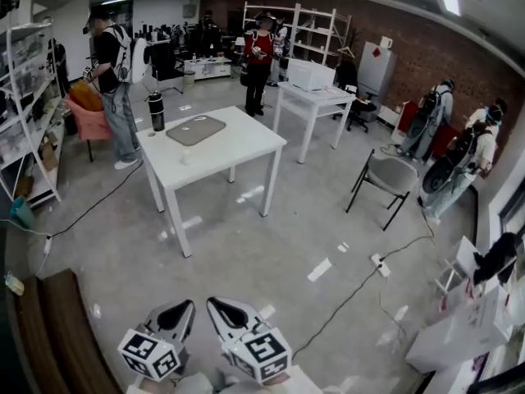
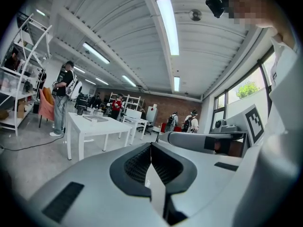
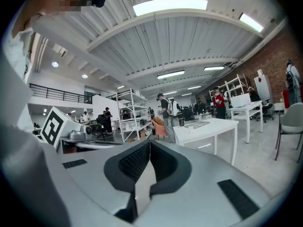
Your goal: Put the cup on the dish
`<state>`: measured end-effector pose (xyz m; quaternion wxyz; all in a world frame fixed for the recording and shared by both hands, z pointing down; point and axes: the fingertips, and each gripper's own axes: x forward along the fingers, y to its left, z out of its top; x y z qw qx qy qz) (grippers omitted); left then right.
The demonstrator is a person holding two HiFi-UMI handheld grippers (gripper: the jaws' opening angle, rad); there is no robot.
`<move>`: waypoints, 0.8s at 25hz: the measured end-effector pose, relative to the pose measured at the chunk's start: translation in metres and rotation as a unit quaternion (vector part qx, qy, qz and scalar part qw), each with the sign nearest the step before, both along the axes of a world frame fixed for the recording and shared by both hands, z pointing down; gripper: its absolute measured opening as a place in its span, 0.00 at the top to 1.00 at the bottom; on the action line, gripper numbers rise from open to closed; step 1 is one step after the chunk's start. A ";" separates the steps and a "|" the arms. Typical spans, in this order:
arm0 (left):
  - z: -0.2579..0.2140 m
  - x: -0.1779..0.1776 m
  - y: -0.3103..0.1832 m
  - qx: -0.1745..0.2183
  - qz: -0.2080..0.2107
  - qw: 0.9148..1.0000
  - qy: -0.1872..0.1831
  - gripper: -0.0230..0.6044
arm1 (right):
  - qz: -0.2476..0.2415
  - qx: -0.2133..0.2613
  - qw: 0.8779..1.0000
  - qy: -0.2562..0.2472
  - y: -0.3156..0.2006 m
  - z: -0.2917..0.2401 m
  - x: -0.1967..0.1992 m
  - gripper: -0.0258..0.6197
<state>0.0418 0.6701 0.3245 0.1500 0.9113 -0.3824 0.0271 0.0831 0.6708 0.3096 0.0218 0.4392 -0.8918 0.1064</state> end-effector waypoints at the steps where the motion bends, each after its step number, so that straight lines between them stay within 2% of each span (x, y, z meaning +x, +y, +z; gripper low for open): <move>1: -0.001 0.000 -0.003 -0.001 -0.001 1.000 0.000 0.95 | 0.000 -0.004 1.000 -0.003 -0.004 0.001 0.001 0.94; 11: 0.002 -0.010 -0.060 -0.007 0.004 1.000 -0.008 0.95 | 0.002 -0.010 1.000 -0.013 -0.063 0.011 -0.010 0.94; 16: -0.004 -0.017 -0.119 0.000 0.027 1.000 -0.005 0.95 | -0.001 -0.001 1.000 0.003 -0.123 0.003 -0.034 0.94; 20: -0.018 -0.037 -0.174 0.011 0.041 0.999 -0.009 0.95 | 0.004 0.009 1.000 0.006 -0.180 -0.012 -0.056 0.94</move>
